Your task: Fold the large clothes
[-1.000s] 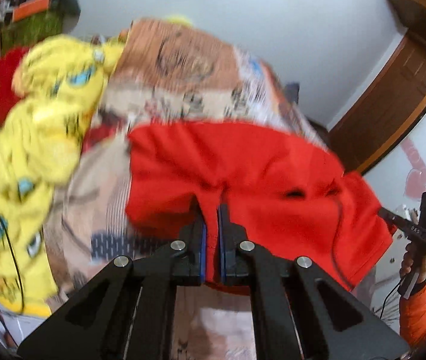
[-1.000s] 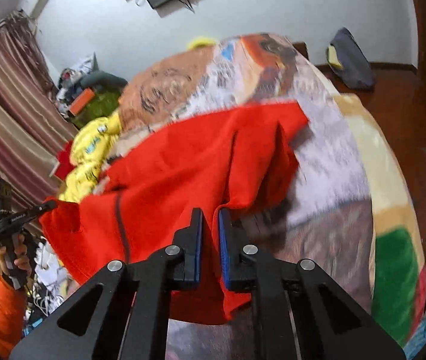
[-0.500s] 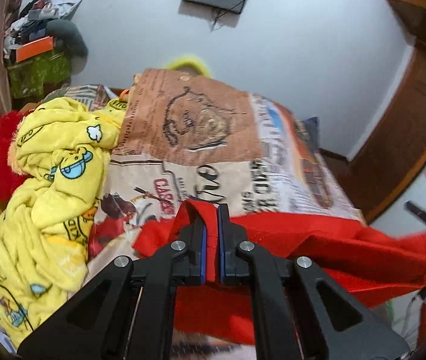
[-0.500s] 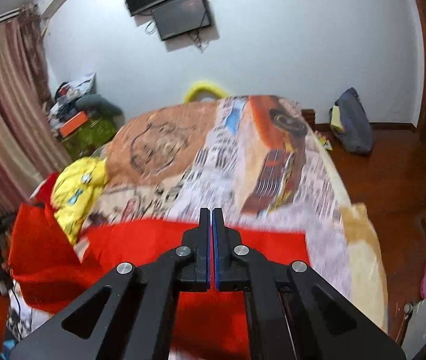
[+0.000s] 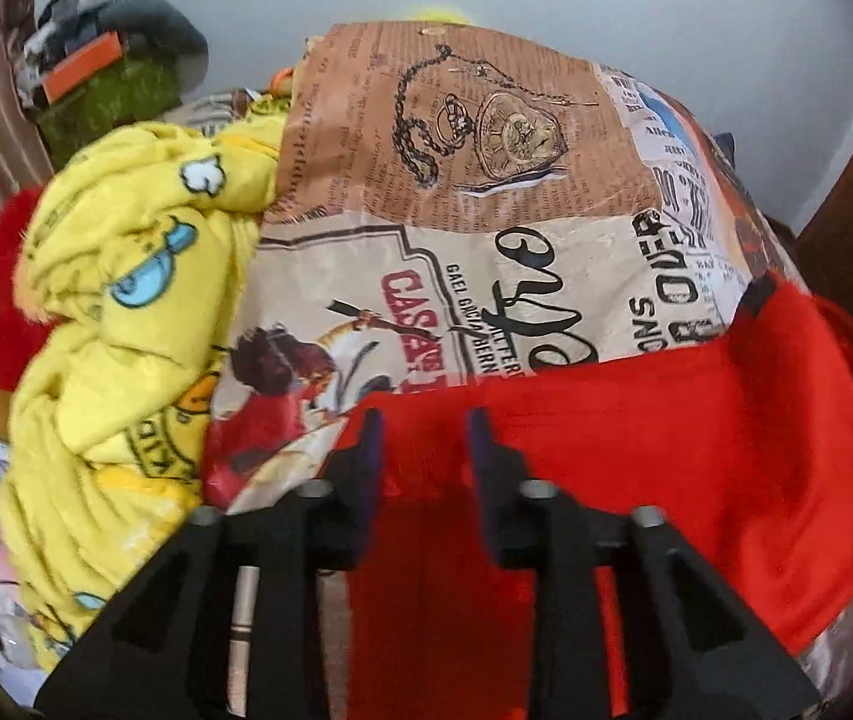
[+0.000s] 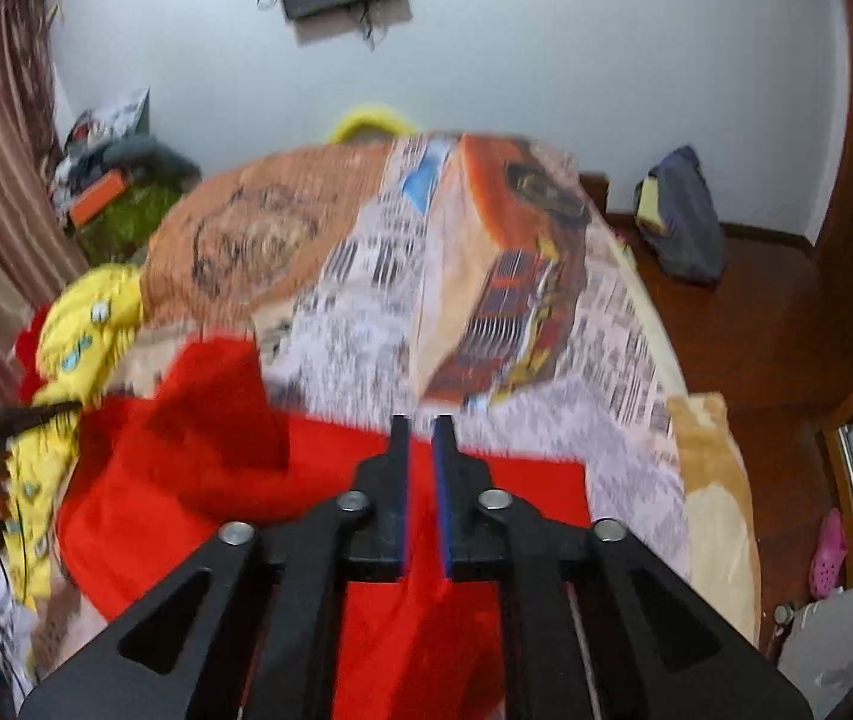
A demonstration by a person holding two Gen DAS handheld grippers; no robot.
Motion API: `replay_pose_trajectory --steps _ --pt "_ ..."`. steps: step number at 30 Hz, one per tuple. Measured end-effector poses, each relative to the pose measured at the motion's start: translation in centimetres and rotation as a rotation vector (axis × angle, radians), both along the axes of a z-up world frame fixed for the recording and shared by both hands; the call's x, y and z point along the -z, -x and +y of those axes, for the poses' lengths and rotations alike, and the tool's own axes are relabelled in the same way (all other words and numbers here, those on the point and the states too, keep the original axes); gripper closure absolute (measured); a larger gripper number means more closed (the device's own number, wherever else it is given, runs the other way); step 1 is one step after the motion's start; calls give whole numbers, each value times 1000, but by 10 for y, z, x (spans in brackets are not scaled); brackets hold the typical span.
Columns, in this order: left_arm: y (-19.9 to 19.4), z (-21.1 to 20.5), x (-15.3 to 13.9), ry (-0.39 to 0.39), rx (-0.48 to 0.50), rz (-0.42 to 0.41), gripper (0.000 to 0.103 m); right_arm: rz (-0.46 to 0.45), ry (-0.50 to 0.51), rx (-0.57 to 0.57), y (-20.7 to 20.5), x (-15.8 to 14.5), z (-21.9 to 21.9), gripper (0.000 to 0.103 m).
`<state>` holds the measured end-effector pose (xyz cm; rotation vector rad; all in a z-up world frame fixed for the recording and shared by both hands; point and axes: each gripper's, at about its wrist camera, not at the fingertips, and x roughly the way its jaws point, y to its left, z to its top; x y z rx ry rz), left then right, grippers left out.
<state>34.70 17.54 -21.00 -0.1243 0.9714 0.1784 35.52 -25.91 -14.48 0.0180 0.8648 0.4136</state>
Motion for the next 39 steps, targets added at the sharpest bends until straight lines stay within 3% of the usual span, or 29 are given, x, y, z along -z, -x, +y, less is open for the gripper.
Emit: replay_pose_trajectory --steps 1,2,4,9,11,18,24,25,27,28,29,33,39 --pt "5 -1 -3 -16 6 -10 48 14 14 -16 3 4 2 79" --pt "10 -1 -6 -35 11 -19 44 23 24 -26 4 8 4 69" --pt "25 -2 -9 -77 23 -27 38 36 29 -62 12 14 8 60" --pt "48 6 4 -69 27 27 37 56 -36 -122 28 15 12 52" --pt "56 11 15 -40 18 59 37 48 -37 -143 35 14 16 43" --pt "71 15 55 74 -18 137 37 32 25 -223 35 18 55 41" --pt "68 6 61 56 -3 143 37 6 57 -283 20 24 93 41" --pt "66 5 61 46 0 144 37 6 47 -274 16 26 96 42" --pt "63 4 61 30 2 145 37 15 12 -262 9 28 99 62" --pt "62 4 62 29 2 145 37 27 2 -263 6 29 100 82" --pt "61 5 62 29 0 144 37 34 -1 -261 4 30 99 95" --pt "56 5 57 25 -1 126 37 -1 25 -238 6 21 93 97" --pt "35 2 47 -36 5 99 37 -99 59 -189 5 -26 66 98"
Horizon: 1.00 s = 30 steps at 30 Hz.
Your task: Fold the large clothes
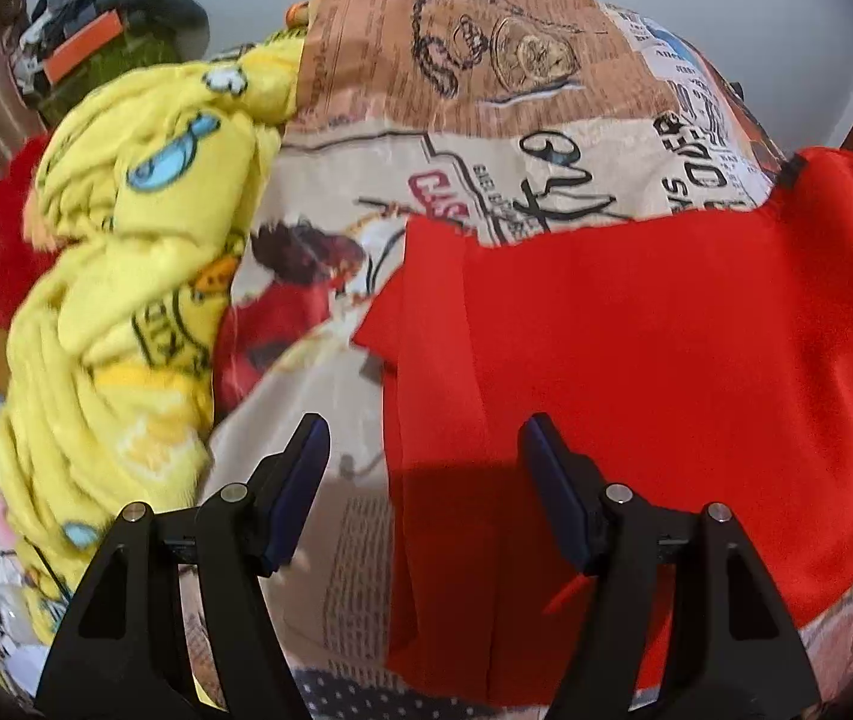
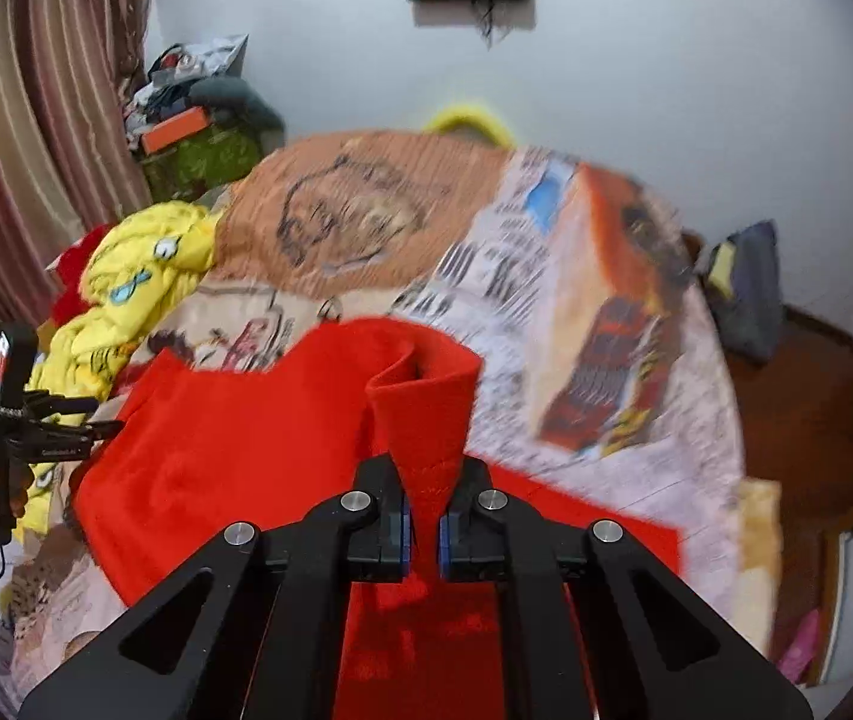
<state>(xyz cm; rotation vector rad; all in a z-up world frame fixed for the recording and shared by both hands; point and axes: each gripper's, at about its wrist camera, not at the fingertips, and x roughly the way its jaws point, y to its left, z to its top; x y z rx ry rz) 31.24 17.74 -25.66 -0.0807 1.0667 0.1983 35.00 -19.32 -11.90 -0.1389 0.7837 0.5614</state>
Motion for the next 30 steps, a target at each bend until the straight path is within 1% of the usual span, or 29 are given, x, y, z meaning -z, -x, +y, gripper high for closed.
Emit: replay_pose_trajectory --steps 4,6,8,9,11,14,15,19,21,23,24,25,26,28,30 --pt "-20 -3 1 -42 4 -6 37 -37 -3 65 -18 -26 -21 98" --pt "-31 -5 7 -72 4 9 37 -42 10 94 -28 -30 -25 98" --pt "-41 -6 14 -101 -3 28 37 -26 21 114 -41 -24 -26 98" --pt "-47 -6 19 -117 -12 35 37 -15 32 123 -46 -19 -25 98" --pt "-53 -4 25 -127 -19 41 37 17 61 147 -60 -1 -24 98" --pt "-61 -1 36 -98 -30 58 37 84 94 188 -78 32 -25 98" --pt "-62 0 39 -99 -29 61 37 110 103 201 -85 44 -26 98" --pt "-65 0 43 -138 -27 51 32 191 107 250 -98 76 -38 97" --pt "-66 4 45 -140 -45 49 29 205 117 273 -98 82 -43 91" --pt "-67 9 43 -146 -74 43 29 204 143 303 -94 82 -47 79" --pt "-68 11 41 -158 -92 38 30 204 170 322 -92 81 -49 76" --pt "-68 13 39 -185 -115 37 30 198 201 343 -89 79 -51 70" --pt "-69 15 35 -212 -137 38 30 188 220 354 -86 76 -52 67" --pt "-66 20 26 -182 -139 26 31 158 224 340 -74 64 -53 66" --pt "-60 19 11 -139 -125 -1 31 152 191 300 -60 52 -51 65"
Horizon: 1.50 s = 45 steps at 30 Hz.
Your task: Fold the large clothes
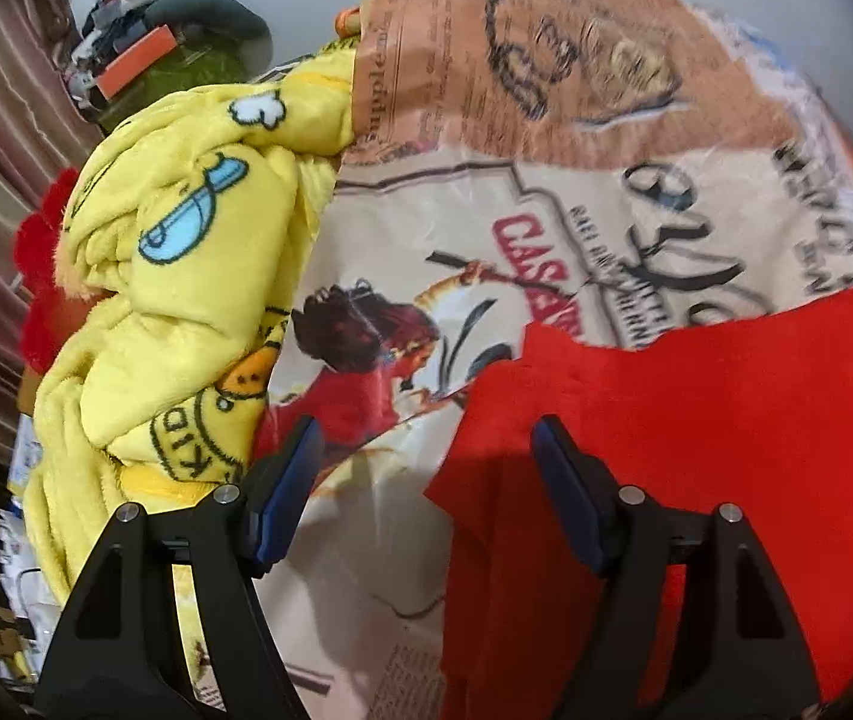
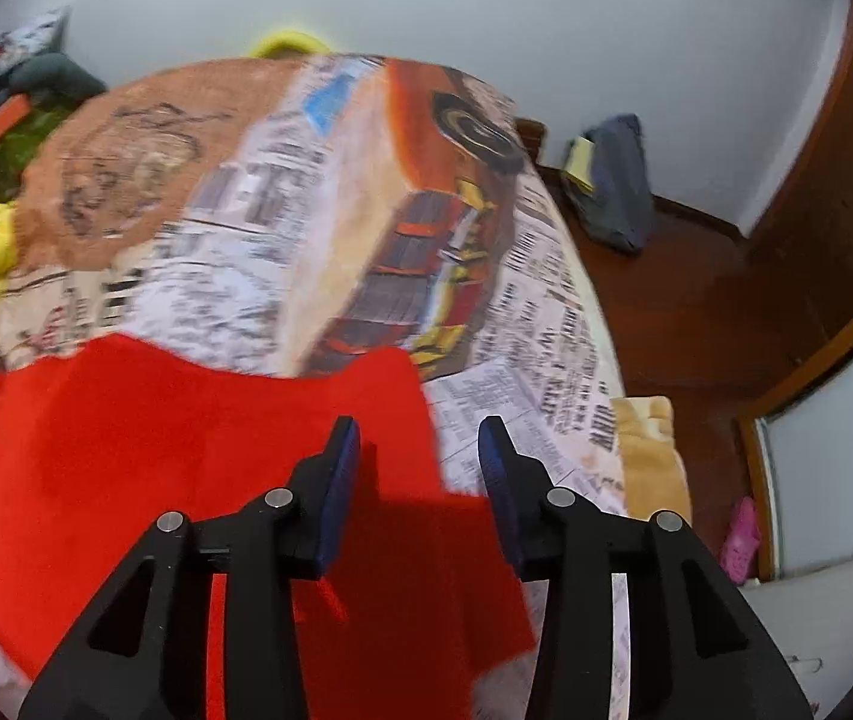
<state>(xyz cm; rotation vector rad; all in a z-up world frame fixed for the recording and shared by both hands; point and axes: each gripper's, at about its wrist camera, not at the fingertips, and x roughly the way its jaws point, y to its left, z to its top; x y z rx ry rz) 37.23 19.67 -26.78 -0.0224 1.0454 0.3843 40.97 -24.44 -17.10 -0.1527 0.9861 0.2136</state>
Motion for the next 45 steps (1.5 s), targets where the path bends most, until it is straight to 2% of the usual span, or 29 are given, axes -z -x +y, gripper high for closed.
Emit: replay_pose_trajectory --steps 6,8,11,15,17,19,21,23,25,28,32,35,39,40,45 --pt "27 -43 -56 18 152 -100 30 -18 -133 -167 51 -30 34 52" --pt "34 -62 -69 23 209 -124 30 -5 -147 -212 64 -31 53 46" --pt "46 -94 -82 67 302 -147 30 39 -189 -283 82 -25 82 44" --pt "52 -125 -71 188 373 -102 30 109 -185 -346 98 -3 113 44" --pt "52 -139 -55 188 394 -65 30 152 -146 -358 102 14 123 44" --pt "53 -148 -39 158 396 -32 30 151 -116 -351 105 24 121 43" --pt "57 -151 -25 155 382 -9 30 138 -129 -332 107 28 111 39" --pt "66 -150 -15 154 367 -5 29 139 -152 -307 109 27 99 31" --pt "75 -143 -16 156 338 -35 21 132 -163 -259 108 27 82 28" --pt "84 -128 -17 183 289 -50 19 125 -145 -210 112 26 69 27" --pt "94 -101 -9 159 192 -39 19 130 -130 -117 112 31 37 27" --pt "105 -81 0 176 147 -33 18 137 -127 -53 113 35 14 27" --pt "120 -65 11 52 78 10 19 107 -93 27 123 33 -11 27" --pt "126 -60 14 50 64 19 19 109 -98 37 125 32 -17 27" --pt "153 -26 20 157 -26 24 19 77 -110 80 134 24 -33 27"
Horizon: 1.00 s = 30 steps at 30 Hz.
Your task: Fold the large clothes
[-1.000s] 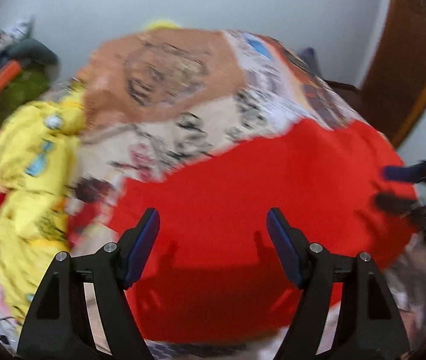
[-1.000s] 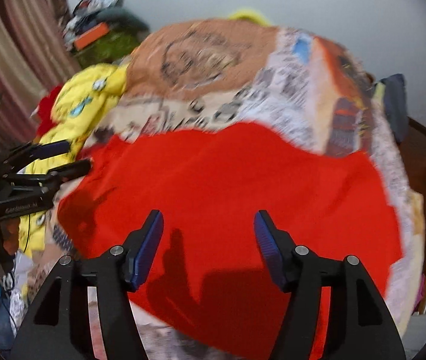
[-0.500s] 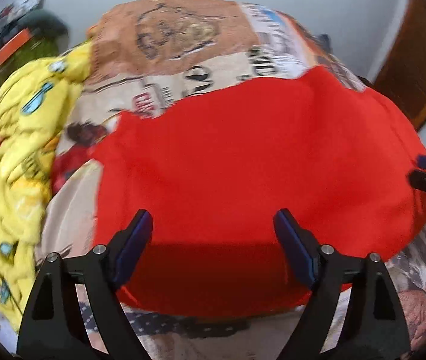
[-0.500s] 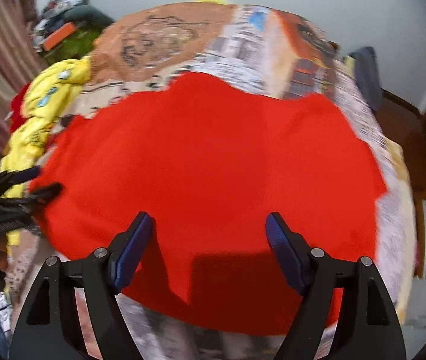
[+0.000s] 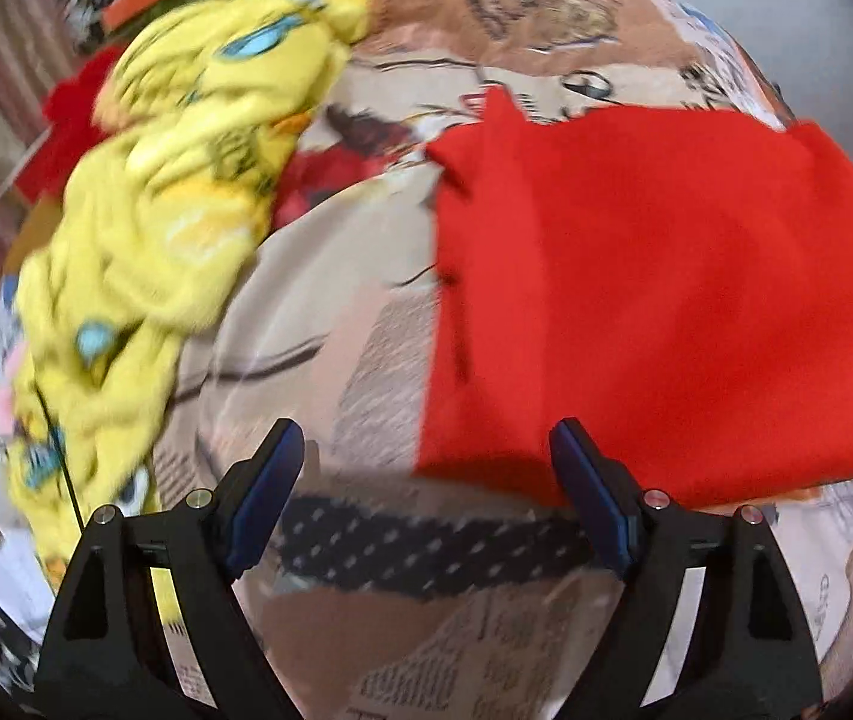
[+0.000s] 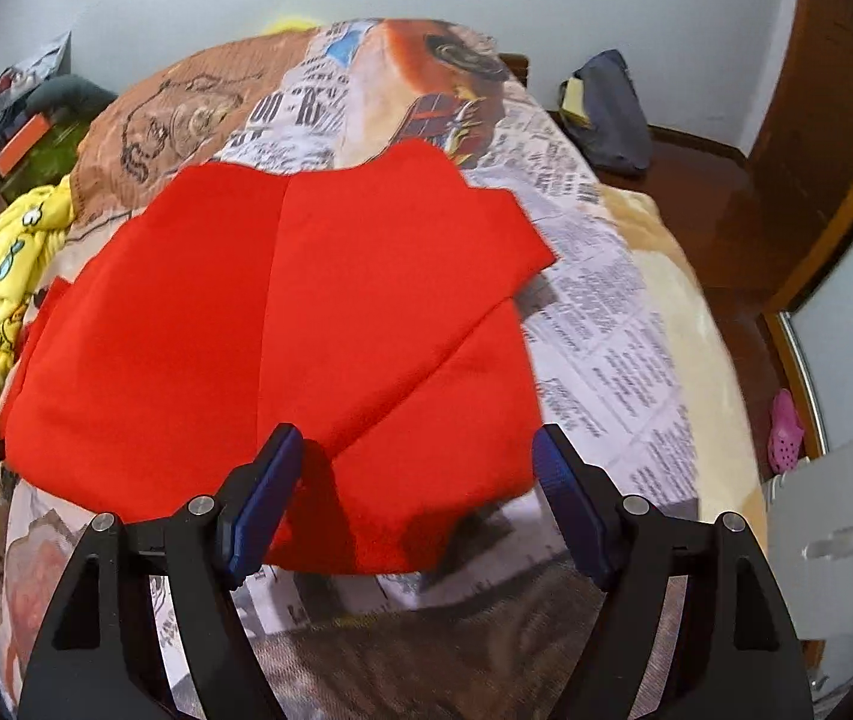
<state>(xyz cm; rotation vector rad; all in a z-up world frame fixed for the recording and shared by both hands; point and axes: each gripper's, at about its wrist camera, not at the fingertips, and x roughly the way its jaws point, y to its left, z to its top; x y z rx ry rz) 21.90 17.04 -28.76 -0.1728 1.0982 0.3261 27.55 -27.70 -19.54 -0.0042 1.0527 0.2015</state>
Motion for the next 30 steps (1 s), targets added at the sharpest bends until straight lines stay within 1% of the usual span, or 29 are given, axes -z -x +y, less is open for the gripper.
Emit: replay_pose_trajectory --steps 2,5,10,13,15,18,23,25,26,28,30 --pt "9 9 -7 19 -40 -18 19 -9 -13 7 0 -5 -2 27" --pt "23 18 -25 54 -59 -92 19 -36 -35 2 1 -18 2 27" --pt "34 10 -46 92 -39 -146 19 -108 -38 -57 4 -41 24 27" --pt "32 -2 -47 129 2 -135 19 -119 -72 -106 5 -48 43 27" --pt "30 -10 -43 194 31 -126 19 -107 -85 -139 3 -45 56 27" --pt "26 -19 -34 322 63 -116 19 -61 -84 -208 1 -31 76 27" --pt "17 -28 -15 543 100 -113 19 7 3 -273 -2 1 99 27" --pt "13 -27 -7 648 89 -123 19 50 25 -283 -6 16 101 27" --pt "11 -25 -3 693 79 -128 19 58 22 -282 -6 18 101 27" --pt "7 -22 1 744 60 -158 19 68 5 -280 -6 23 96 27" --pt "3 -19 4 769 53 -183 19 72 -13 -282 -7 24 94 26"
